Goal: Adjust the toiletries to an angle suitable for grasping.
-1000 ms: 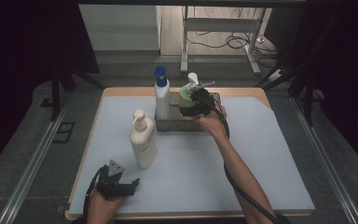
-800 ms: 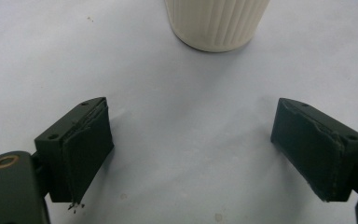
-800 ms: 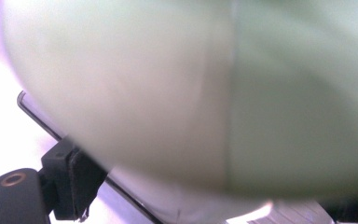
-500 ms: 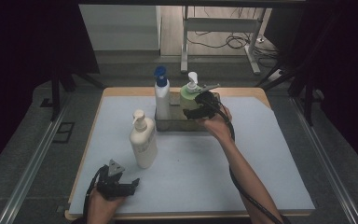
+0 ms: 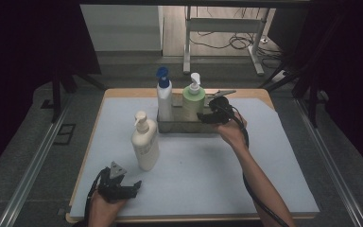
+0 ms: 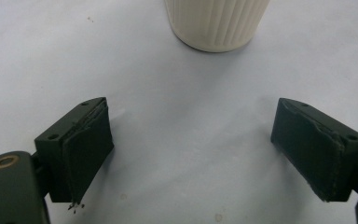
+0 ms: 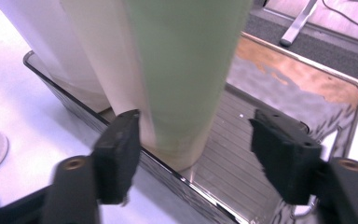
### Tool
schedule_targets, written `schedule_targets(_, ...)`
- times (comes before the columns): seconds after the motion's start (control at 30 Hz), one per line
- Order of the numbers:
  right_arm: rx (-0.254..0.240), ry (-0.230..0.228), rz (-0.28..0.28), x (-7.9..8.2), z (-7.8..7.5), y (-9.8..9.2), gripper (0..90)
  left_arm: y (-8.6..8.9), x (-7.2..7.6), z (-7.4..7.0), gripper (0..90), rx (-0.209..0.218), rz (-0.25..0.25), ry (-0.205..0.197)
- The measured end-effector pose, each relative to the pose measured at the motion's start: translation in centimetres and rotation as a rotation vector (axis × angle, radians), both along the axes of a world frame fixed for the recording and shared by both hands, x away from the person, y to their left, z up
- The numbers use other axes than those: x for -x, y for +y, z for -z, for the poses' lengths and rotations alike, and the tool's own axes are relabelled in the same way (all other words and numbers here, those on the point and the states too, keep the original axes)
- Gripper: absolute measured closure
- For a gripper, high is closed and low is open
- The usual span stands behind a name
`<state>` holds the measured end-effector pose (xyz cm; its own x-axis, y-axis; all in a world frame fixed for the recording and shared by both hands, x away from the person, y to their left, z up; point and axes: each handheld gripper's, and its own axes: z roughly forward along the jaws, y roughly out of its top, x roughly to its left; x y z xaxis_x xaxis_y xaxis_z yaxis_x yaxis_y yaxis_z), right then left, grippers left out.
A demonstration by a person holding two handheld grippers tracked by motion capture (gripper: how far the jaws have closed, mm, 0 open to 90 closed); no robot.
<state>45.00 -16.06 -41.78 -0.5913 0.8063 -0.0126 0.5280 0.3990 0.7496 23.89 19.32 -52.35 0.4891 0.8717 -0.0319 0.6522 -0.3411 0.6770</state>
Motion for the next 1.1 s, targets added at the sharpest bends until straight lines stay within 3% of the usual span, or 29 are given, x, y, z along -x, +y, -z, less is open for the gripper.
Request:
schedule_targets(0.03, 0.0, 0.0, 0.0, 0.0, 0.0, 0.0, 36.5, 0.0, 0.0, 0.0, 11.9, 0.0, 0.0, 0.0)
schedule_targets(0.1, -0.006, 0.008, 0.012, 0.0, 0.0, -0.5, 49.4, 0.0, 0.0, 0.0, 11.9, -0.001, 0.001, 0.0)
schedule_targets(0.17, -0.012, 0.009, 0.016, 0.0, 0.0, -0.7, 52.9, 0.0, 0.0, 0.0, 11.9, -0.002, 0.001, 0.001)
schedule_targets(0.2, -0.022, 0.01, 0.029, -0.1, 0.0, -1.0, 59.6, 0.0, 0.0, 0.0, 11.9, -0.002, 0.0, 0.001)
schedule_targets(0.6, -0.025, 0.014, 0.087, -1.7, 0.9, -1.1, 87.9, 0.0, 0.0, 0.0, 11.9, -0.002, 0.0, 0.0)
schedule_targets(1.1, -0.016, 0.038, 0.123, -3.6, 2.4, -0.2, 89.5, 0.0, 0.0, 0.0, 11.9, -0.002, 0.0, 0.0)
